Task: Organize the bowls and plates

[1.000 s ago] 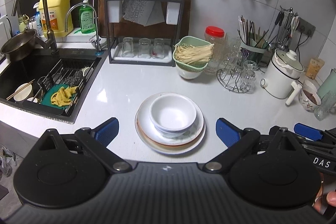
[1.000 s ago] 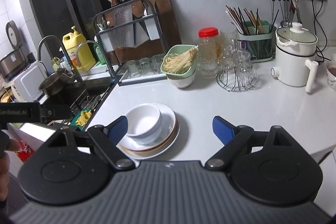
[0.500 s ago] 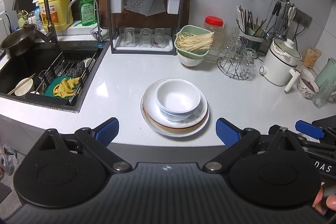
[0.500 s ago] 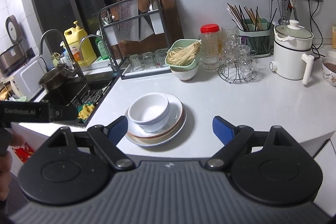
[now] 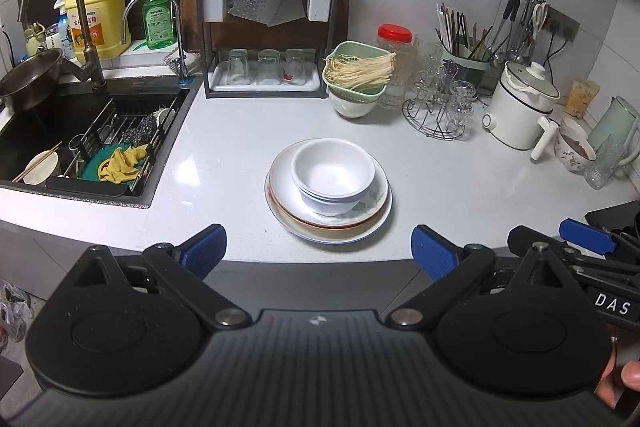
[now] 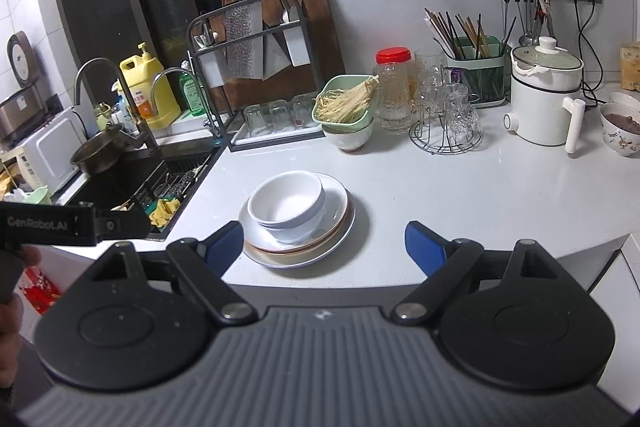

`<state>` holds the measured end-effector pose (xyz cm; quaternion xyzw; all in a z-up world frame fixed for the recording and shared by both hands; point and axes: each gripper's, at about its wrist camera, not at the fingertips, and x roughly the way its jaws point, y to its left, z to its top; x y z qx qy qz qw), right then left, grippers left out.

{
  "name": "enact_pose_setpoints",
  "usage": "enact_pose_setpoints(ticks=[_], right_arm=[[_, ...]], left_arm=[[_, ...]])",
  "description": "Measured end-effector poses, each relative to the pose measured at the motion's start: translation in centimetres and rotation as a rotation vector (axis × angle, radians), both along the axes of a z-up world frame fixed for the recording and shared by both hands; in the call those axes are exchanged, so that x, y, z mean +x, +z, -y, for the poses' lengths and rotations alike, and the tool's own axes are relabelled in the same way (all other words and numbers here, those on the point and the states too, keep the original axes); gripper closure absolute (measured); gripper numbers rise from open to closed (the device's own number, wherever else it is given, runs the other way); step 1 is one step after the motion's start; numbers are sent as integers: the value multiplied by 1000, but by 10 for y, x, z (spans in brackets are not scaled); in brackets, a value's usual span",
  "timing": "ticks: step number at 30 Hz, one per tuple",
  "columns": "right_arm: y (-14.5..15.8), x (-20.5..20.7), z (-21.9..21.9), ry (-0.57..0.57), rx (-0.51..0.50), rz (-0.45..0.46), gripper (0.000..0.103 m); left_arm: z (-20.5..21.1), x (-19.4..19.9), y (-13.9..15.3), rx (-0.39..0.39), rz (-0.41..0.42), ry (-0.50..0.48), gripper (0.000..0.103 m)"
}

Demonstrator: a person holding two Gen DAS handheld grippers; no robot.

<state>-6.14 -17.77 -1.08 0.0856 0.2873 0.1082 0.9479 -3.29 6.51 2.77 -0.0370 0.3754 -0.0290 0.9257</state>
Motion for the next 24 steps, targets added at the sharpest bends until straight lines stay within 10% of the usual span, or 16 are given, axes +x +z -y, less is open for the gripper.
enact_pose_setpoints(ticks=[24], right_arm=[[-2, 0, 7, -27, 22, -5, 14]], left_arm=[[5, 5, 0, -2, -16, -15, 3]])
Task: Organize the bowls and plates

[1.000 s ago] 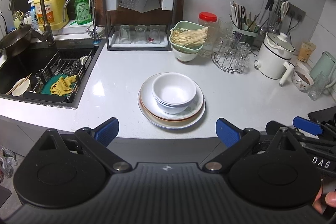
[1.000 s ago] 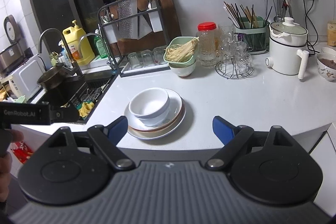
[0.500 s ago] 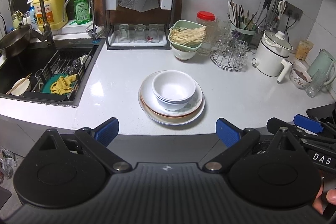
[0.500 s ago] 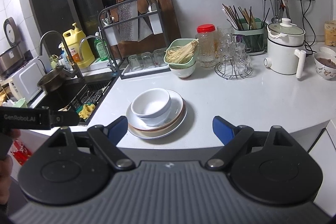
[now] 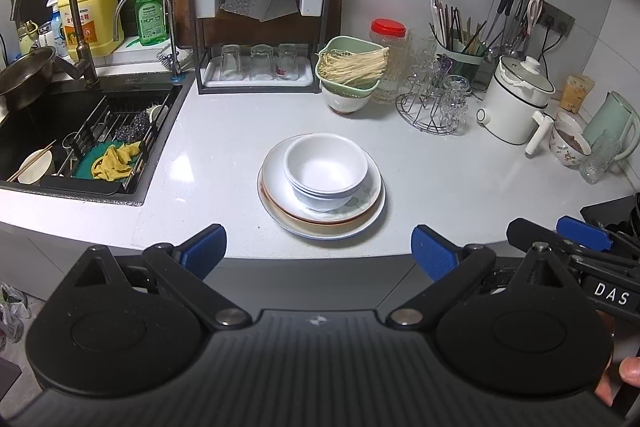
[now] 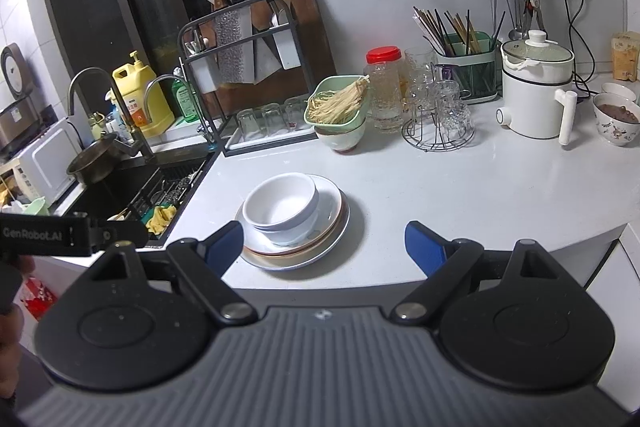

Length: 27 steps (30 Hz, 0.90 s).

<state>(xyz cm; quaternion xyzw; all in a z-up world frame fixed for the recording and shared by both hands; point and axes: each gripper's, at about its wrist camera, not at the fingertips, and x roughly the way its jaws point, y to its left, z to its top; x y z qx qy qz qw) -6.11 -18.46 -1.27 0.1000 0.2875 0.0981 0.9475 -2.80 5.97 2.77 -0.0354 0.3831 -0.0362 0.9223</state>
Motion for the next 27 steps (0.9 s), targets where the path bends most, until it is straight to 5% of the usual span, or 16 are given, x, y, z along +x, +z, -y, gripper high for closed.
enact_pose_setpoints(ticks=[27], right_arm=[[-4, 16, 6, -17, 7, -12, 14]], left_arm=[[5, 22, -3, 1, -11, -19, 3]])
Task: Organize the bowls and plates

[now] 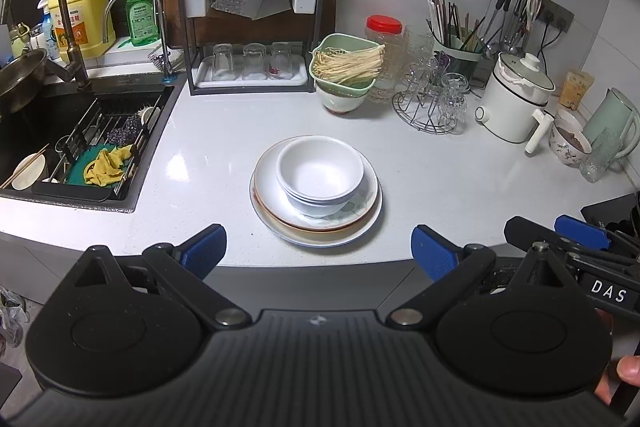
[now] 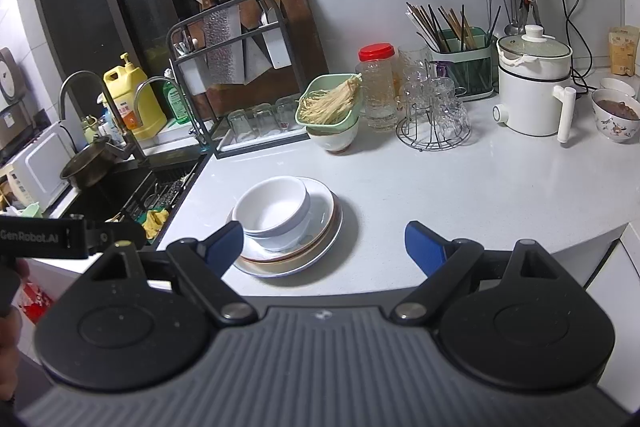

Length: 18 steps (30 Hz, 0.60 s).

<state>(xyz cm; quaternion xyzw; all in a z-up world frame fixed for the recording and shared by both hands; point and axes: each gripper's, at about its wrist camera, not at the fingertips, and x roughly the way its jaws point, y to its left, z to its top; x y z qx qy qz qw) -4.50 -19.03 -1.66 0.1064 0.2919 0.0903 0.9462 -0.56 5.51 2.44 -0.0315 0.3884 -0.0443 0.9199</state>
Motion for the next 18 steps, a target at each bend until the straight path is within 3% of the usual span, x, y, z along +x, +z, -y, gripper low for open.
enact_pose_setpoints(ticks=[18], right_arm=[[-2, 9, 1, -1, 1, -13, 14]], left_arm=[[-3, 13, -3, -1, -11, -2, 3]])
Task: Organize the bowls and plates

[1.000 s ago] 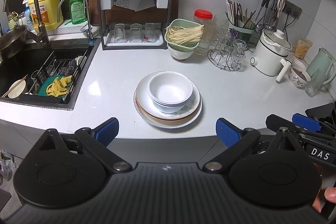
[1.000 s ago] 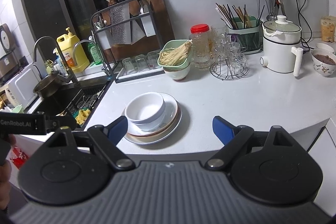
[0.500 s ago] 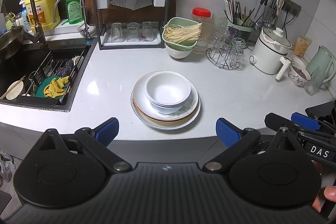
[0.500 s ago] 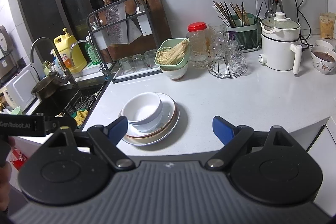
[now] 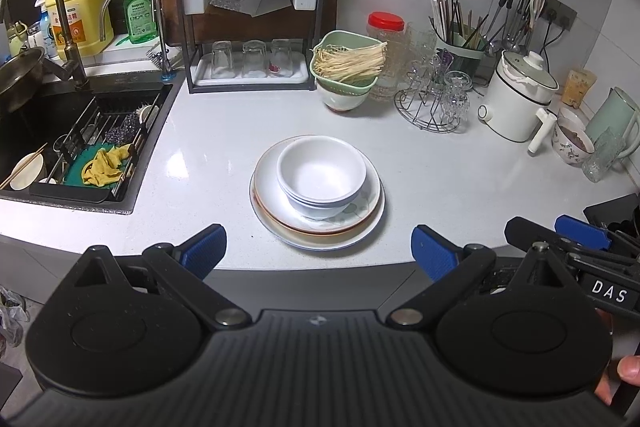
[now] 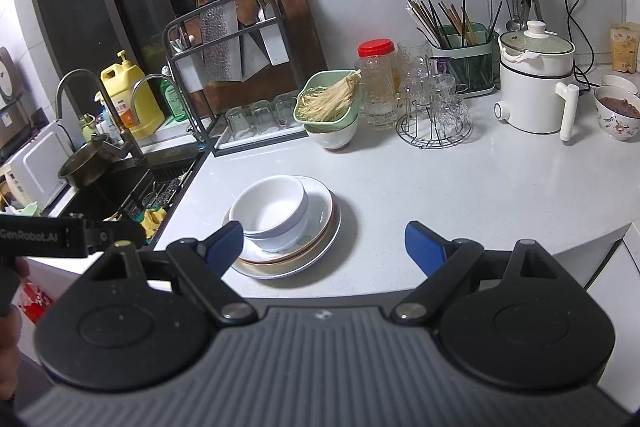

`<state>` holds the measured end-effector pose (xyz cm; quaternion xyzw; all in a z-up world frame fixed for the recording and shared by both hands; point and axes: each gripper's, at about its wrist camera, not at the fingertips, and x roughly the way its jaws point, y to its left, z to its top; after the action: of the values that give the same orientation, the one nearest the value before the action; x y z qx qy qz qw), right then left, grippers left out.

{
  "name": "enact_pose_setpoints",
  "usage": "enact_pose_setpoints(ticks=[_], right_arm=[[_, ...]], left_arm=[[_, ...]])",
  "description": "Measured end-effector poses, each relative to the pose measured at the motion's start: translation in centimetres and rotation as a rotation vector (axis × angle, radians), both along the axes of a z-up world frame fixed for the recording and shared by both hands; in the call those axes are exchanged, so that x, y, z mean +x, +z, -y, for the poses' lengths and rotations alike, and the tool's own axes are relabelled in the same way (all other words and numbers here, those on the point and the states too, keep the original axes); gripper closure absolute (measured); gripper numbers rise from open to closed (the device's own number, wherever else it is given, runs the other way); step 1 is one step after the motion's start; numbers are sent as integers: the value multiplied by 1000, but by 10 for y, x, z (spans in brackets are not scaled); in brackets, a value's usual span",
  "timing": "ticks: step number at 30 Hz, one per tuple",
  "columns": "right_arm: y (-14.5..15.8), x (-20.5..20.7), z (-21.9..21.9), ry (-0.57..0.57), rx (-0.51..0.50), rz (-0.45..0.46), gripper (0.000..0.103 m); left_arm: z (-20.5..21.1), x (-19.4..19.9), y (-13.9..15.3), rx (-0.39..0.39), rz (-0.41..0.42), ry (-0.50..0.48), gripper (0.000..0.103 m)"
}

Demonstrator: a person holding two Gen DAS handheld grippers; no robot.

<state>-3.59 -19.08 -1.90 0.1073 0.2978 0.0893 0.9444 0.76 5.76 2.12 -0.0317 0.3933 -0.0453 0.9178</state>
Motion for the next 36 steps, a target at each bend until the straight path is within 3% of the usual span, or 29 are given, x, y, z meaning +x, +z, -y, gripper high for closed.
enact_pose_setpoints(ticks=[36], right_arm=[[-3, 13, -4, -8, 10, 0, 14]], left_arm=[[0, 20, -1, 13, -11, -14, 3]])
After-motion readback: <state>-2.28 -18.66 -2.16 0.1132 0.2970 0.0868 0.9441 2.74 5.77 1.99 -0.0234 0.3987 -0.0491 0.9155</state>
